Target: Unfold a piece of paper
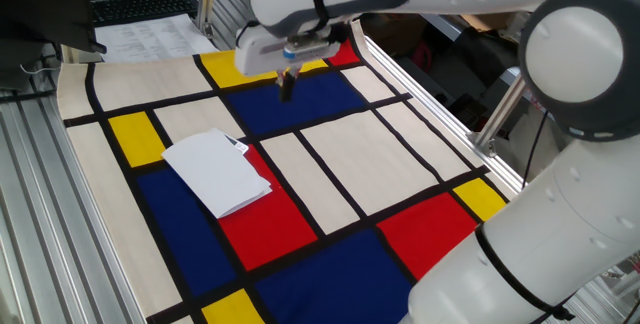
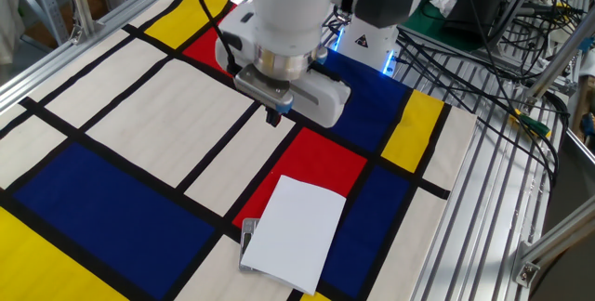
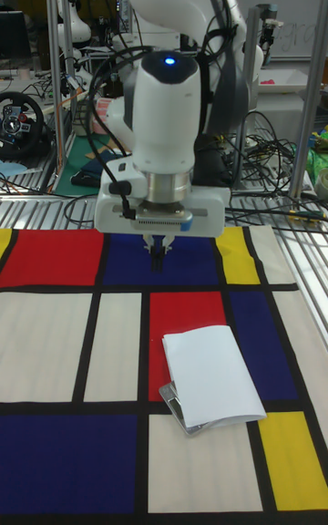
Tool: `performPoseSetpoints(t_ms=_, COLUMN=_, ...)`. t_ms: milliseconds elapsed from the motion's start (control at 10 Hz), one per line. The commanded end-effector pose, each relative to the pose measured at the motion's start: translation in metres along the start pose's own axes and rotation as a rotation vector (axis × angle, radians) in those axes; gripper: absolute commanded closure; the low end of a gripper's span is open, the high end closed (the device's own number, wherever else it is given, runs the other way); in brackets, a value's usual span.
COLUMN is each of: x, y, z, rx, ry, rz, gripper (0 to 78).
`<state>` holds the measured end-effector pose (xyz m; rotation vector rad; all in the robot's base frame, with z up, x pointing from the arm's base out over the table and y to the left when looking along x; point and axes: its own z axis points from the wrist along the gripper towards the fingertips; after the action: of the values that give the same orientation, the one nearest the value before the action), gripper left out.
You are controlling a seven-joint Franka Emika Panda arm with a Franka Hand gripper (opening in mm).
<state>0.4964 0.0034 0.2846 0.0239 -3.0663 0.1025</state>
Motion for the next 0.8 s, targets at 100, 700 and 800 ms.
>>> performPoseSetpoints(t_ms=100, x=0.010, y=0.006, z=0.025, rx=0.005, ry=-0.015, rz=0.015, gripper=77.6)
performPoseSetpoints(t_ms=700, x=0.012, y=0.007, z=0.058, rx=-0.001, ry=-0.032, rz=0.031, gripper=77.6)
performPoseSetpoints(t_ms=800, x=0.013, y=0.007, z=0.071, rx=-0.006, ry=-0.031, rz=0.030, gripper=77.6)
